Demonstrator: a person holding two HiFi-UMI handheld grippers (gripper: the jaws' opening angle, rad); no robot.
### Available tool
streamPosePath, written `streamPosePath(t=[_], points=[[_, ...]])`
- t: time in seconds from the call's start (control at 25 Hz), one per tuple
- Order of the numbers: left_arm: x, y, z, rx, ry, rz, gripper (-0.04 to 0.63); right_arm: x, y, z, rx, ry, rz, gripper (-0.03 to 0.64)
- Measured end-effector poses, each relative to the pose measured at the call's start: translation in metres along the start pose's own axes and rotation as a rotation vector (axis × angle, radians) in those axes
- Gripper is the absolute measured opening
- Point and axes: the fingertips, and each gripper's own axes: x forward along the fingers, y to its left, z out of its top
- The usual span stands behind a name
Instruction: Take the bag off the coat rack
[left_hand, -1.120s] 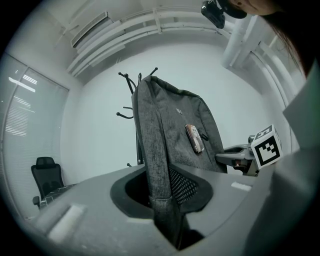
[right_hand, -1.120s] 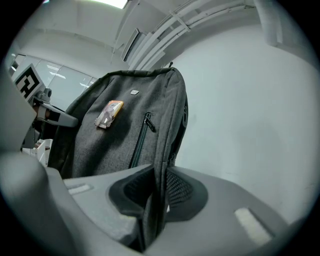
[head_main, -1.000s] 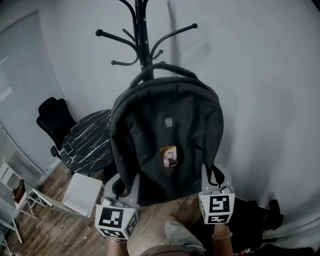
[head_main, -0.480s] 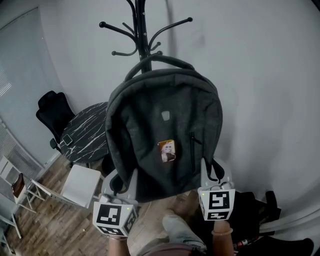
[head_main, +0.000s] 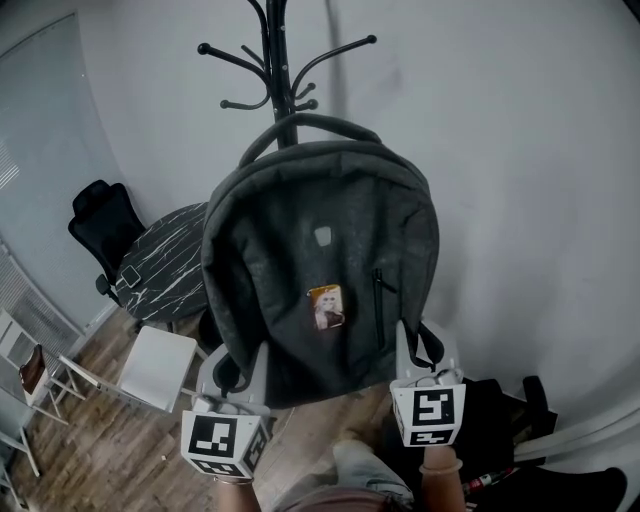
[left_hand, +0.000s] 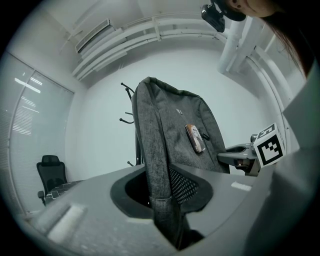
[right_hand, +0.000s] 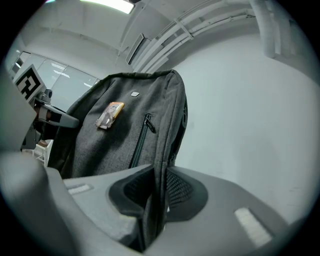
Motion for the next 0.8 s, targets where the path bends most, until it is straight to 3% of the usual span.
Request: streamPosePath(t=[0.2,0.8], points=[[-0.029,-0.016,-0.008,-0.002,-0.013,-0.007,0.089,-0.037,0.006,-0.008,-0.010,0.000,-0.019,0.057],[-0.031,-0.019,-0.012,-0.007,-0.009,-0.009,0.089,-0.042,0.004,-0.009,-0.011,0.012,-0.022,0.057]])
